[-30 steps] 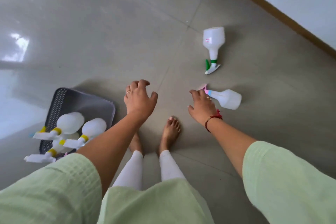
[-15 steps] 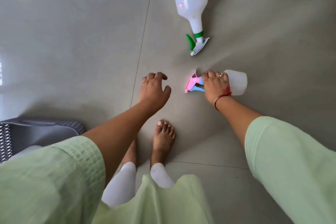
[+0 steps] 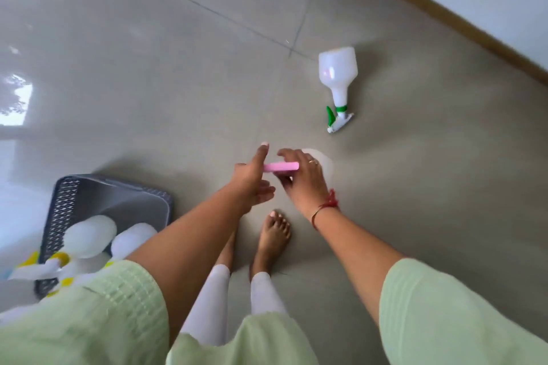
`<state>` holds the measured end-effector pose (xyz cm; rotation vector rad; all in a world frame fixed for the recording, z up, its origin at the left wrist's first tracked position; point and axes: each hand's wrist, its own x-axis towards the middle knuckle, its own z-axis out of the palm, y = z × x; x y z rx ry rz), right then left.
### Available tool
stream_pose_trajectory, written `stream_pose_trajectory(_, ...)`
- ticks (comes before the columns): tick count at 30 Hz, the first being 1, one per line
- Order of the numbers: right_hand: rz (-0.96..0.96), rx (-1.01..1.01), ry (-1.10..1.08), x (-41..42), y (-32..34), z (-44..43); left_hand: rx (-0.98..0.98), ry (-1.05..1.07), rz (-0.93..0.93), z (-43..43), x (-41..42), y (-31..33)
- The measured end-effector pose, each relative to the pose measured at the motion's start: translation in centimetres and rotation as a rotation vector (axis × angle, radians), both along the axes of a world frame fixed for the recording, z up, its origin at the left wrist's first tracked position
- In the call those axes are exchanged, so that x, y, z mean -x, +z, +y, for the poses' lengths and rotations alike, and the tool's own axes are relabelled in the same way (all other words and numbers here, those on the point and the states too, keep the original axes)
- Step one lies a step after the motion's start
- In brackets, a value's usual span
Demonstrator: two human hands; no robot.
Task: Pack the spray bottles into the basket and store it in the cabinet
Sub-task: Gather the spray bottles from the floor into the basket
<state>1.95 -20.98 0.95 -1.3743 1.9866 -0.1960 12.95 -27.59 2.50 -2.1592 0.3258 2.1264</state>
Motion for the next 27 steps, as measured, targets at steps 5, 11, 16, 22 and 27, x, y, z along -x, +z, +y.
stream_pose_trajectory(5,-0.149,0.069,-0.041,-8.0,4.3,-5.0,0.282,0.092,-0.006,-4.3,-7.1,4.7)
stream_pose_trajectory(11,-0.126,0.007,0.419,-16.8,4.1,-7.1,0.354,0.058,-0.186,-5.5,-18.1,6.6)
stream_pose_trajectory(16,0.093,-0.169,0.693,-20.1,3.2,-4.7,0.321,-0.229,-0.302,-4.2,-26.8,7.5)
stream_pose_trajectory(22,0.058,-0.244,0.649,-17.1,3.3,-0.5,0.167,-0.406,-0.299,-1.0,-33.1,7.2)
stream_pose_trajectory(27,0.086,-0.29,0.666,-14.5,2.9,0.9,0.194,-0.361,-0.375,0.1,-32.7,4.7)
